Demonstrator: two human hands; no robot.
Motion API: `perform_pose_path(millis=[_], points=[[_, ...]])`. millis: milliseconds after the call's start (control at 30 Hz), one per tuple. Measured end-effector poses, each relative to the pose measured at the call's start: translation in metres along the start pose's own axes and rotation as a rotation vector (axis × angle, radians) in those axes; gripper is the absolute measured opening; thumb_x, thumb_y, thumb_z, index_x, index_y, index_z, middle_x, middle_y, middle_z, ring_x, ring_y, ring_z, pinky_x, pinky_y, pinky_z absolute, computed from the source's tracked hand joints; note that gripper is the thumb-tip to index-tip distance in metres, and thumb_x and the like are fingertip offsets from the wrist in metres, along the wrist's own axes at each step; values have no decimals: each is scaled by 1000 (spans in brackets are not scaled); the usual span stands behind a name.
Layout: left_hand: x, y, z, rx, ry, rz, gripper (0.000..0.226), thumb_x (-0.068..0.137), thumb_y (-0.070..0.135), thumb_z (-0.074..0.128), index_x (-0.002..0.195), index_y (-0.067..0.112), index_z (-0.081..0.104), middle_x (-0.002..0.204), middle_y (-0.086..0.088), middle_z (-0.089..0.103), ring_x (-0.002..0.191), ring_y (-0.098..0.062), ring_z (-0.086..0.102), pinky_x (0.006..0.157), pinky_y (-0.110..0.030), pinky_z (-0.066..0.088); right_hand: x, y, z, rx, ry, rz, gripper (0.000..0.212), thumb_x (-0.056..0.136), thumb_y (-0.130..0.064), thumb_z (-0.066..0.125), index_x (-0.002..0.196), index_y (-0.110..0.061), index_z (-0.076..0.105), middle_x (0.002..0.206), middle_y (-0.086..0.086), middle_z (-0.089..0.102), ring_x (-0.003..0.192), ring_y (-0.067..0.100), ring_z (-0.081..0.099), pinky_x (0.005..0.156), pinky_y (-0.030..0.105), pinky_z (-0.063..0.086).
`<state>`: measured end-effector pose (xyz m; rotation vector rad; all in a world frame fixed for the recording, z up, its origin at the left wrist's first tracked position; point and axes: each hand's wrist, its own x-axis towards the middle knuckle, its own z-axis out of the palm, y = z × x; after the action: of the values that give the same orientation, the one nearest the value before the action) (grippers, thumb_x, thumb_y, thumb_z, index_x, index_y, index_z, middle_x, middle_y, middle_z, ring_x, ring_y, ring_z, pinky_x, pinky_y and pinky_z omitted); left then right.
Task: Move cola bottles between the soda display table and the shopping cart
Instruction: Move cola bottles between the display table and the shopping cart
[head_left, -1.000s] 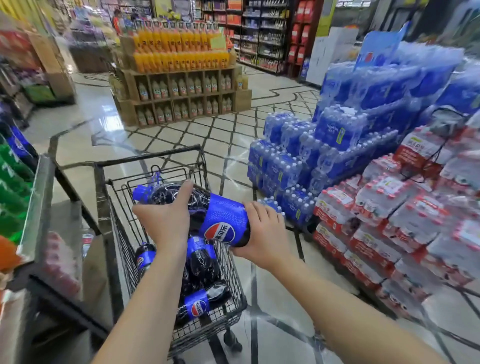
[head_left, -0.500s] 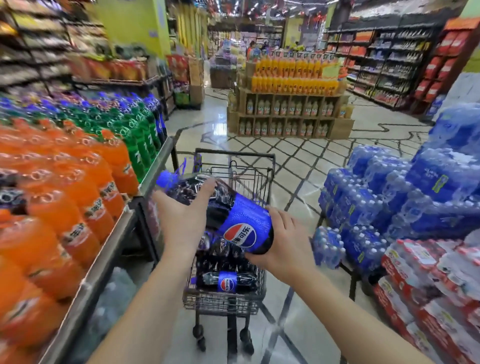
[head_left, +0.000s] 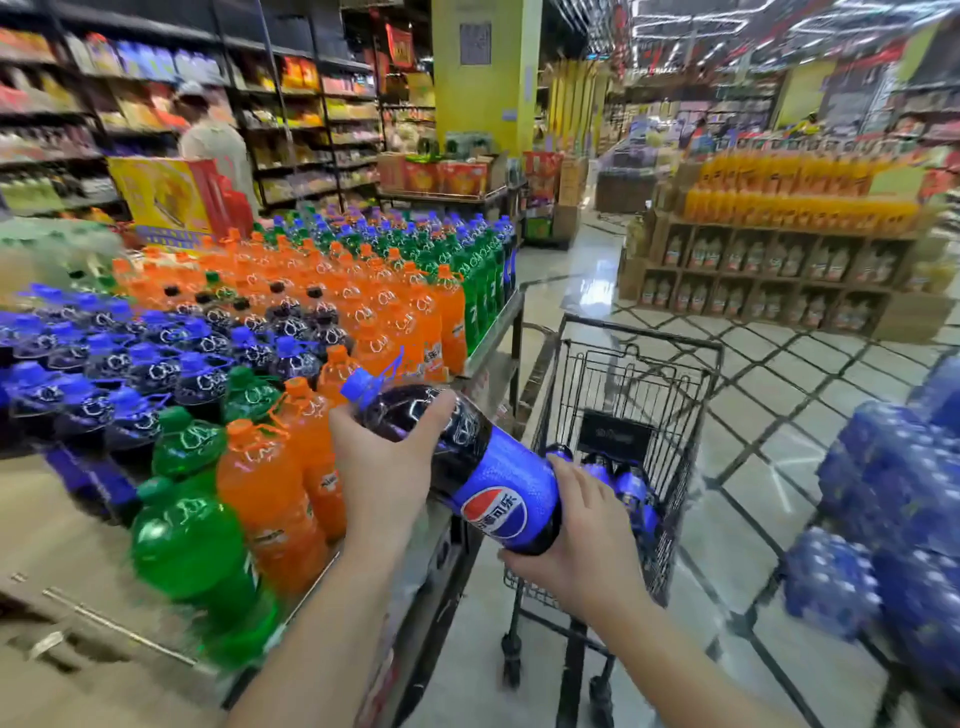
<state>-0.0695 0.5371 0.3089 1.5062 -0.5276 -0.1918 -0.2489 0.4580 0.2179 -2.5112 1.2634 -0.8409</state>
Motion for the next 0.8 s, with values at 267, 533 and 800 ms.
perform_pose_path(millis=[267, 533, 800], points=[[0, 10, -147, 29, 131, 29, 72, 71, 47, 95, 119, 18, 49, 116, -2, 64, 104, -20, 63, 93, -30, 48, -40, -122, 27, 60, -45, -146, 111, 51, -66, 79, 146, -15, 48, 134, 0, 60, 120, 27, 57, 100, 45, 48], [6, 12, -313, 59, 285, 66, 80, 67, 62, 89, 122, 24, 45, 127, -1, 62, 120, -20, 63, 110, -46, 49, -85, -270, 66, 156, -88, -287, 110, 50, -70, 72, 141, -12, 52, 134, 4, 63, 122, 30, 59, 101, 48, 50], [22, 10, -452, 63, 468, 66, 74, 75, 46, 93, 125, 20, 45, 127, -2, 59, 118, -21, 62, 107, -36, 48, -102, -397, 113, 184, -172, -458, 115, 50, -76, 66, 146, -14, 48, 141, 3, 58, 128, 28, 55, 105, 47, 46]])
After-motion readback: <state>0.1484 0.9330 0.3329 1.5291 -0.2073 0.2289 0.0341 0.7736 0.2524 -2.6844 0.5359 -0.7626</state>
